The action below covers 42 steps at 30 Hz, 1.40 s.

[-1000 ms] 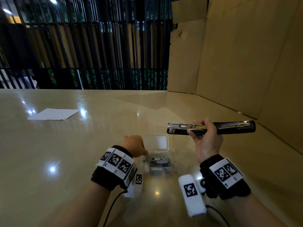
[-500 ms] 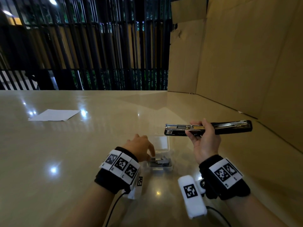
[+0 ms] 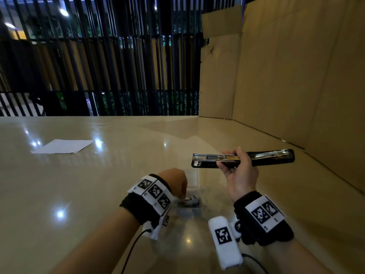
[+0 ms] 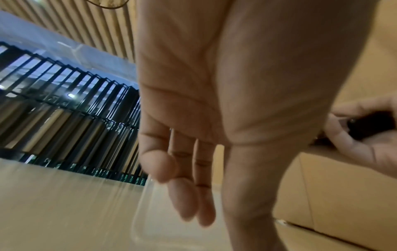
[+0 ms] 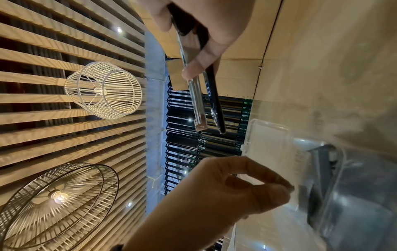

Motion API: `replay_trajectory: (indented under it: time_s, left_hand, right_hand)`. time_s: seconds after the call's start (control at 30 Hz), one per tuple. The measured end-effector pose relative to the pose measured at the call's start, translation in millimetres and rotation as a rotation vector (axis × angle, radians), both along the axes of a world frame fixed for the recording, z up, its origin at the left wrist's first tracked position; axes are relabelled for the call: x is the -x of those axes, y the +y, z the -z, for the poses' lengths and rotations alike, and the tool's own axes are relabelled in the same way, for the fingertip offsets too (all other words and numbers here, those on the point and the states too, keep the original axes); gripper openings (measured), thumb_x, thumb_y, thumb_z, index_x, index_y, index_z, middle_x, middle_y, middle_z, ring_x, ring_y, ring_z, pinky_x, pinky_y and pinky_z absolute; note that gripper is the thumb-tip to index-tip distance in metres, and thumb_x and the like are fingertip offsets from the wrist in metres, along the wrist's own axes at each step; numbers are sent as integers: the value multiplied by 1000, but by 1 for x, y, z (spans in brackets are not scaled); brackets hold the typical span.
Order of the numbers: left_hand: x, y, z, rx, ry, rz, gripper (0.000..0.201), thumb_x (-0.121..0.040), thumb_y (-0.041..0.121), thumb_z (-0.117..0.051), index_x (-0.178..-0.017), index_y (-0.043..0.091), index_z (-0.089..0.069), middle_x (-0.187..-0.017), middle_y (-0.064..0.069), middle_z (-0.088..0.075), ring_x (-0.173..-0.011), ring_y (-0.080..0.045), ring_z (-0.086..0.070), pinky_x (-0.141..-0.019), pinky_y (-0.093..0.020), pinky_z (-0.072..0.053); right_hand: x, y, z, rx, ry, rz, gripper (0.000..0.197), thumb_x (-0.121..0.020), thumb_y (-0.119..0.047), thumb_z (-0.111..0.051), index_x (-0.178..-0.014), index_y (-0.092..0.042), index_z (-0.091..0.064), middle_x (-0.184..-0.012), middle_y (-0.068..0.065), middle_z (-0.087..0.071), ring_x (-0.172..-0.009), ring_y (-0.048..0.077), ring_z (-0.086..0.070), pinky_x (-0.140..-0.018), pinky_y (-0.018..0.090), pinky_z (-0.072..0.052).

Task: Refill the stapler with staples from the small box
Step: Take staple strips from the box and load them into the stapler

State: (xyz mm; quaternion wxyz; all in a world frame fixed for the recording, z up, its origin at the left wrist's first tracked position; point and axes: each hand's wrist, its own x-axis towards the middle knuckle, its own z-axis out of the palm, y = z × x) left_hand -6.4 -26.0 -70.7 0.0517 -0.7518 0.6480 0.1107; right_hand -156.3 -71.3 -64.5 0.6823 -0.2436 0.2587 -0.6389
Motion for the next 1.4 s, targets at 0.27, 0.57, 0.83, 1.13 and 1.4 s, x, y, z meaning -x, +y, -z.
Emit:
replay_trajectory:
  time_s: [0.27, 0.57, 0.83, 1.13, 1.4]
  left_hand:
    - [-14, 7, -10, 212, 359, -42, 17, -84, 17, -62, -95, 5, -67, -96, -9, -72, -61, -4, -59, -68, -16, -47]
    - [-36, 24, -28, 567, 817, 0, 19, -83, 6, -60, -101, 12, -65, -74, 4, -65, -58, 6, -61, -72, -18, -54]
    - [-34, 24, -30, 649, 787, 26, 20, -85, 11, -59, -105, 10, -64, -82, 8, -64, -60, 8, -61, -71, -12, -52]
    - [-21, 20, -29, 749, 768, 37, 16, -82, 9, -63, -98, 7, -66, -80, 3, -67, -77, -11, -65, -84, -28, -53]
    - [-12, 9, -18, 748, 617, 56, 14, -80, 20, -66, -93, 22, -69, -97, 6, -54, -98, -13, -54, -87, -30, -44]
  right_hand:
    - [-2, 0, 2, -15, 17, -45, 13, -91, -13, -55, -79, -7, -55, -85, 10, -64, -87, 21, -65, -50, 23, -57]
    - [-2, -3, 7, 2, 41, -77, 14, -92, -14, -54, -81, -5, -56, -88, 13, -65, -88, 20, -66, -48, 23, -55]
    - [-7, 0, 12, -3, 82, -107, 19, -92, -15, -52, -75, -7, -54, -86, 14, -65, -85, 22, -65, -48, 23, -55]
    - [-7, -2, 14, -1, 62, -133, 19, -93, -19, -52, -76, -9, -54, -85, 9, -64, -91, 20, -66, -47, 22, -53]
    - [-7, 0, 10, 28, 41, -172, 17, -92, -19, -53, -80, -7, -54, -107, 19, -59, -103, 26, -65, -48, 22, -54]
